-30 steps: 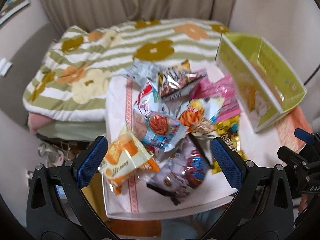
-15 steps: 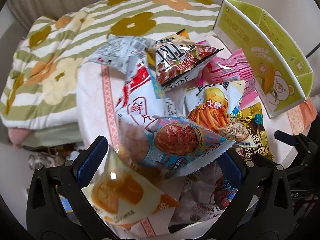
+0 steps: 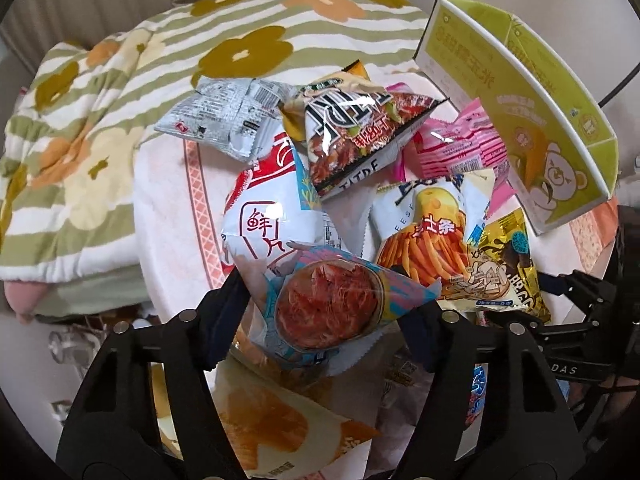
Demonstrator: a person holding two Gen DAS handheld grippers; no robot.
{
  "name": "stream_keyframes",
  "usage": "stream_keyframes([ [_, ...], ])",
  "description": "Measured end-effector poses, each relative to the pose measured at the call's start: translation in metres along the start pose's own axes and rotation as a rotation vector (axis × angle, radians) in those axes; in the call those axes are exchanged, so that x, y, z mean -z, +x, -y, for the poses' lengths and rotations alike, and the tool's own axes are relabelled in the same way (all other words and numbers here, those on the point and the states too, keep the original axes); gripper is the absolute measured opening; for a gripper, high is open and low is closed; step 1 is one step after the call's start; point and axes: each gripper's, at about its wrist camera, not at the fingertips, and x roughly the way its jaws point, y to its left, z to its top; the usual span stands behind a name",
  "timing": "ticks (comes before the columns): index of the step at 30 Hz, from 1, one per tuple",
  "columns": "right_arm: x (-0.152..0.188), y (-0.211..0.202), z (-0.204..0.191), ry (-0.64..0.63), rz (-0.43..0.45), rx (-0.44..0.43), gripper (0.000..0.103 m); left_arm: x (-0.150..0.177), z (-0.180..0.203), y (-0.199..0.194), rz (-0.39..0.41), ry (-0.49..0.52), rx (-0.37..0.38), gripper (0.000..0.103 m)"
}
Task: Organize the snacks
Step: 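Lower the left tool onto the shrimp chip bag while the right tool reaches the yellow chocolate bag, then grasp and lift the shrimp chip bag with left tool while right tool lifts yellow bag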
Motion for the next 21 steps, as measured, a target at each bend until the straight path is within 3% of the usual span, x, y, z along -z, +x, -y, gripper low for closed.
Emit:
stream_keyframes([
  [1,0.002,0.000,0.002,0.004,-0.002,-0.011,0.064,0.000,-0.001,-0.001,0.001,0.000,0.005,0.065],
  [3,0.001,0.003,-0.001,0.010,-0.008,-0.050,0.047,-0.001,-0.003,-0.004,0.008,-0.005,0.012,0.065],
  [7,0.002,-0.002,-0.005,-0.014,0.000,-0.049,0.044,-0.002,-0.004,-0.013,0.029,-0.007,0.016,0.064],
  [9,0.003,-0.006,-0.008,-0.024,0.012,-0.038,0.036,-0.004,-0.003,-0.019,0.042,-0.010,0.022,0.064],
  [21,0.015,-0.071,-0.010,-0.079,0.117,-0.013,0.031,-0.018,0.016,-0.071,0.155,-0.018,0.040,0.064],
])
